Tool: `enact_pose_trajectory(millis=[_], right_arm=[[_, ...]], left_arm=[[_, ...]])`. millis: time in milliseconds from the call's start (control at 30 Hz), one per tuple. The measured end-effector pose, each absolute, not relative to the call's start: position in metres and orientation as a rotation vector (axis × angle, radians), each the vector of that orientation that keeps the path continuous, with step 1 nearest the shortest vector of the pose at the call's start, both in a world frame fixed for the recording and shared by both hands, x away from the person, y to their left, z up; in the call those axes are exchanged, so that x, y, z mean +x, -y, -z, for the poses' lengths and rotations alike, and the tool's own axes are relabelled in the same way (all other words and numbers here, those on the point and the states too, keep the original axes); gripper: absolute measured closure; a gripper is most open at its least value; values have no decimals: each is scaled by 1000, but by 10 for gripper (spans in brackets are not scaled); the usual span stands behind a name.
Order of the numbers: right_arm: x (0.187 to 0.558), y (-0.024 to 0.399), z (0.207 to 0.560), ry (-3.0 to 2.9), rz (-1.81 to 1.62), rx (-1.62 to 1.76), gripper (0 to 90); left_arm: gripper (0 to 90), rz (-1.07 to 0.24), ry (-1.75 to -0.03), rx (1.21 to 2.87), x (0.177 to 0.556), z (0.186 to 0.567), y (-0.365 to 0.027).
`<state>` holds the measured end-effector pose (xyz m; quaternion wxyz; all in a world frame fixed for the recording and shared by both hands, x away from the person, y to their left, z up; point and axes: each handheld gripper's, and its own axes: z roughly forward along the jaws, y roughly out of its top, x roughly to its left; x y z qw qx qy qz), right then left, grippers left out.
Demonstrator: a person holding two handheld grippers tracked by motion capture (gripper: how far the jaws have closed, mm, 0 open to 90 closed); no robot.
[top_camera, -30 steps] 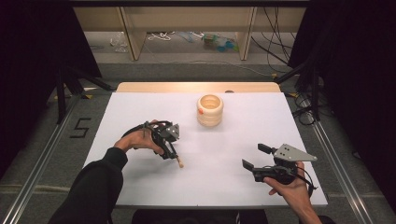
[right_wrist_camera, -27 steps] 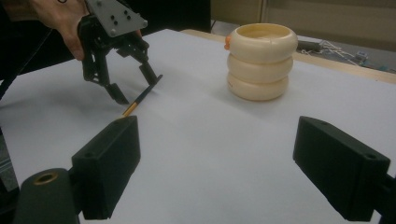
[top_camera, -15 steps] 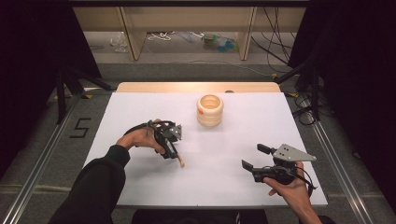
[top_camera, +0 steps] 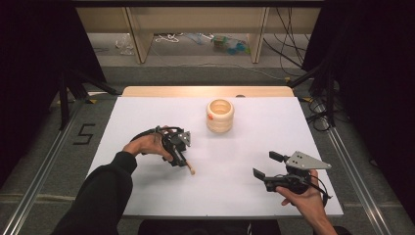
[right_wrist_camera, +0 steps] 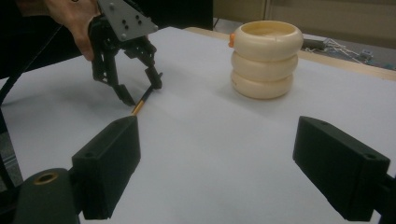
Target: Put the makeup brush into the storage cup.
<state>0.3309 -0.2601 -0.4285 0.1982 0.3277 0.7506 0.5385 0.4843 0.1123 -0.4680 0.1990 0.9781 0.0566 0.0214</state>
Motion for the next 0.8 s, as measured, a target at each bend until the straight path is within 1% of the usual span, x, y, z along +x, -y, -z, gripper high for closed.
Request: enact_pose_trajectory(millis=[133, 400, 567, 633, 700, 733, 800], right_arm=[[330, 260, 428, -2114, -1517, 938, 159], [330, 259, 428, -2116, -1518, 936, 160], [330, 259, 428, -2118, -1522, 935, 162], [331, 260, 429, -2108, -1515, 918, 162], [330, 259, 428, -2107, -1515, 918, 163], [330, 259, 428, -2119, -1523, 935, 163], [331, 260, 429, -2103, -1514, 914, 164]], left_arm=[[427, -40, -159, 2734, 484, 468, -113], [476, -22, -176, 2737, 484, 467, -113], [566, -21, -181, 2752, 484, 465, -114], [584, -16, -195, 2752, 484, 465, -114], [605, -23, -165, 2778, 486, 463, -114], [615, -12, -227, 2740, 484, 465, -114], [632, -16, -220, 2760, 485, 464, -114]])
